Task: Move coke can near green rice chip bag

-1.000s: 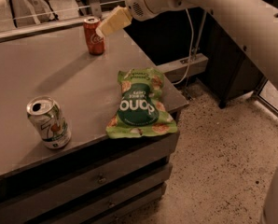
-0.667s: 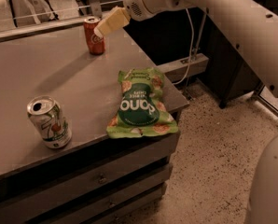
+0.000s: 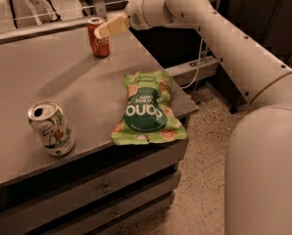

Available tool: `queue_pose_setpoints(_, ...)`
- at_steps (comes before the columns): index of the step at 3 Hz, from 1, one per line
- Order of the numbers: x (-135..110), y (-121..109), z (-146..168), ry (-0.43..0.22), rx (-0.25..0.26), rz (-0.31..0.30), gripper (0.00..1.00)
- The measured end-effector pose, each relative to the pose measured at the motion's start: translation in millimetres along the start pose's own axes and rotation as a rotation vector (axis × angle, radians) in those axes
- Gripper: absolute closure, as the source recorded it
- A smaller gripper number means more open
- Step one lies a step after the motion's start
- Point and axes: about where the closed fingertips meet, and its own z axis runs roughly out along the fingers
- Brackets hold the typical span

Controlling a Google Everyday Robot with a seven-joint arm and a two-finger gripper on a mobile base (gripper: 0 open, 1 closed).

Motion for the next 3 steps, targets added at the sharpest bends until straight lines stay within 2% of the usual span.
queue_pose_setpoints(1,10,1,21,-0.045,0.013,0.036,0.0)
queue_pose_setpoints(2,24,10,42,-0.072,0.003,0.083,0.0)
queue_pose_setpoints(3,33,20,60,-0.085,-0.02,0.109,0.18)
